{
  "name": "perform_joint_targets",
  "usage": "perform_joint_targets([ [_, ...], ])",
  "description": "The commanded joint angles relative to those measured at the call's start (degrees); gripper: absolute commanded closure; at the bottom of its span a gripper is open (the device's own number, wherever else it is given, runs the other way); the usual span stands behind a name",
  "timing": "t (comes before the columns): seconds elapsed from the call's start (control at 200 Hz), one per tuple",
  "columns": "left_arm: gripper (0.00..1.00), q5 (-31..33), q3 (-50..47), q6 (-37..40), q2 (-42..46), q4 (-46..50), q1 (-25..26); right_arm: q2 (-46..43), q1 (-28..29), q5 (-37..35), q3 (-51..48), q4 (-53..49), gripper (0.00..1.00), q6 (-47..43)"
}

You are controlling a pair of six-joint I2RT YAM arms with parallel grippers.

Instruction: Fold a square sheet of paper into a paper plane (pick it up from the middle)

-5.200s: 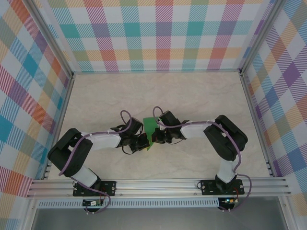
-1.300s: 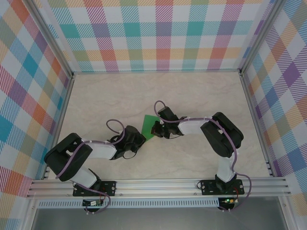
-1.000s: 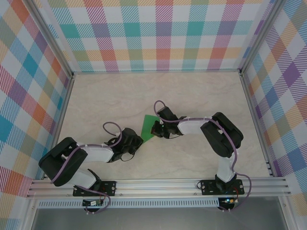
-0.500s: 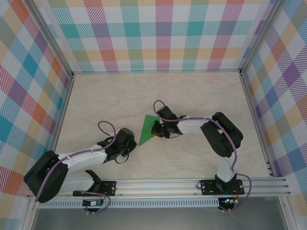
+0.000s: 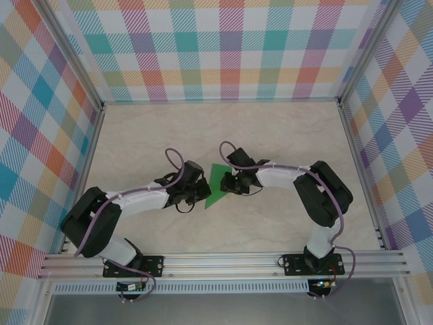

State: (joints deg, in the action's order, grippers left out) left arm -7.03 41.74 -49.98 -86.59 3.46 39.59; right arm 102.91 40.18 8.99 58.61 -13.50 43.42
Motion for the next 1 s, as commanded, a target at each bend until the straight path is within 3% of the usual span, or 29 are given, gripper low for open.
perform_joint_targets([
  [0.0,0.96,-3.5,3.1,3.2,-2.7,-2.7,-0.8,-4.4,-1.2,1.0,-0.7,-1.2,0.6,2.2],
  [0.18,1.0,-2.7,5.5,4.6,-6.8,-2.2,-1.2,-8.1,-2.4,1.6,-6.1,2.5,0.44,8.2],
  [0.34,1.0,-1.2,6.7,5.9,-9.0,-1.1,-2.0,-7.9,-2.6,2.5,-7.9,4.4,0.4,11.2],
  [0.775,1.0,4.5,6.1,5.0,-11.4,2.3,-2.5,-4.9,-2.8,4.4,-7.5,6.7,0.47,15.4],
  [0.995,1.0,4.1,5.3,3.9,-12.2,1.7,-2.6,-3.3,-3.0,5.2,-6.9,7.8,0.53,16.8],
])
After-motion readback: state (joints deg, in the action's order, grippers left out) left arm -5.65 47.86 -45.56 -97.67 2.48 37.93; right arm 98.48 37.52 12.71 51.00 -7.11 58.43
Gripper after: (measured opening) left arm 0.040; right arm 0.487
